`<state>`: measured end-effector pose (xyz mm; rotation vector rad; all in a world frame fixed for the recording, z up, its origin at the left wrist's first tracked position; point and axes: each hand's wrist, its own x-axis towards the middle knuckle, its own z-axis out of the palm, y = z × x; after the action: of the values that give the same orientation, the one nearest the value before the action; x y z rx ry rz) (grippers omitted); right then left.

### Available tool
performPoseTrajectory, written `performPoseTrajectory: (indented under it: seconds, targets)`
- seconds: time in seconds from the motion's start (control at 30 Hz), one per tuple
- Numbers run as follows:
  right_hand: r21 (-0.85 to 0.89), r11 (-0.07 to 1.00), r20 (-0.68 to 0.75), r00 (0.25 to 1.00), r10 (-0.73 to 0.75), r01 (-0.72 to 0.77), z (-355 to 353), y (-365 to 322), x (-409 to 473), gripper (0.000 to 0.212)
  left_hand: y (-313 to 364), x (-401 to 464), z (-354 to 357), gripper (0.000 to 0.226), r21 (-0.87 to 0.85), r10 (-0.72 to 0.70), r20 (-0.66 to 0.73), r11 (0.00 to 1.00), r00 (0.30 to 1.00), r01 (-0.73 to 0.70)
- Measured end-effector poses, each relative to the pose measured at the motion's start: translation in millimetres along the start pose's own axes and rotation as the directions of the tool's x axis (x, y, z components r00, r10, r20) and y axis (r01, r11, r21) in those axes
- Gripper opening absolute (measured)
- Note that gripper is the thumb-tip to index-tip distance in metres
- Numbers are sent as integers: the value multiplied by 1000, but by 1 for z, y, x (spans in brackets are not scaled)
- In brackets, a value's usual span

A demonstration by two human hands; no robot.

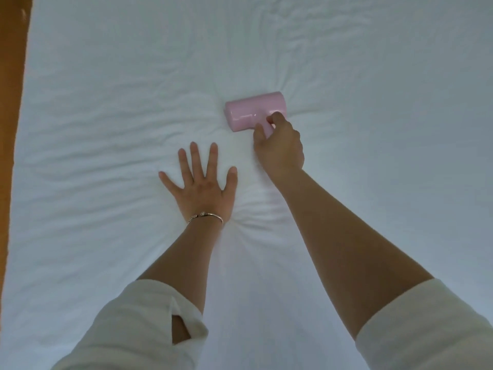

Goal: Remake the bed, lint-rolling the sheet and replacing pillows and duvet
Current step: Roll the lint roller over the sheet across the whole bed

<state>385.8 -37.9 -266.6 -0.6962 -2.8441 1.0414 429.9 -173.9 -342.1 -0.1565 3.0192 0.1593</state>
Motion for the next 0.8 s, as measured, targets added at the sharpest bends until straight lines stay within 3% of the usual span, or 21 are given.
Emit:
performPoseTrajectory:
  seconds: [0.27,0.4,0.6,0.8]
  targets:
    - [0,999,11,999,36,-36,-21,46,-92,30,-4,-1,-9,68,-10,29,32,1000,999,-28]
    - [21,997,11,997,71,-72,-37,77,-156,28,-1,-24,-23,68,31,76,122,996,990,-80]
    - [7,995,42,994,102,-102,-74,129,-258,31,0,-173,-9,58,-86,191,98,979,977,-182]
    - [1,986,82,983,164,-165,-106,189,-373,35,-4,-315,6,58,-88,129,95,989,987,-121]
